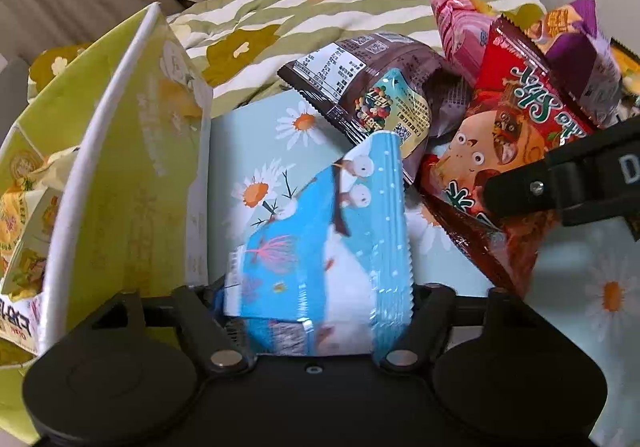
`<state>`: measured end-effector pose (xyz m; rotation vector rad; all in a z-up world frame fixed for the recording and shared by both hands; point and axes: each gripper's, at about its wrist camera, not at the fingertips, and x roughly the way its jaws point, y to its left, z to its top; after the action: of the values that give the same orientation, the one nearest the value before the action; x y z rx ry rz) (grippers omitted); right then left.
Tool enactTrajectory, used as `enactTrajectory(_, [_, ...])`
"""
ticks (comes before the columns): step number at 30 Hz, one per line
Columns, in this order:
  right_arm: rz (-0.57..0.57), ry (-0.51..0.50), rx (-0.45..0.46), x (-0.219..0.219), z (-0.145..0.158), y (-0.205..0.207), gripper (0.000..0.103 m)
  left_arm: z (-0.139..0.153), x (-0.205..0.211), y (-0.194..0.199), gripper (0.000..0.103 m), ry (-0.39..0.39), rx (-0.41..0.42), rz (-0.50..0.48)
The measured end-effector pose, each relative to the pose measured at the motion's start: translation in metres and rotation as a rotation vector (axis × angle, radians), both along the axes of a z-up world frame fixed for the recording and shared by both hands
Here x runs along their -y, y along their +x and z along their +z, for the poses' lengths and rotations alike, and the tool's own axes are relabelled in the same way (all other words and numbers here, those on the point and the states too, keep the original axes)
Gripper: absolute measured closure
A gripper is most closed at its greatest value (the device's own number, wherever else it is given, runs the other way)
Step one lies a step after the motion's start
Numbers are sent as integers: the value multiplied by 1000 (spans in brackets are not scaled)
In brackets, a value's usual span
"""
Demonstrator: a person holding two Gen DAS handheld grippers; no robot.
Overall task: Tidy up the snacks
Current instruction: 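Grasp a blue-white bag with the left tool while the right tool grasps a red Potato Stix bag, then carry both bags over the box and open both tools to drop them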
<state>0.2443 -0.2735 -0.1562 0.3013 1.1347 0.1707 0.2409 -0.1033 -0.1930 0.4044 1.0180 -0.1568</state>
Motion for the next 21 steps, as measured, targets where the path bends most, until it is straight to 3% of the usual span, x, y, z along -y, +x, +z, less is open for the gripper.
enactTrajectory(4, [12,-8,1,-4,2,2,15,6,-4,-3,30,-49,-23,16])
enactTrajectory(17, [84,-18,5,-18,-4,12,15,21,-4,-25,30,-79,-7,37])
enactTrajectory(21, [97,-8,3,-19,-5,10,26,24,-3,-32,30,-86,-3,48])
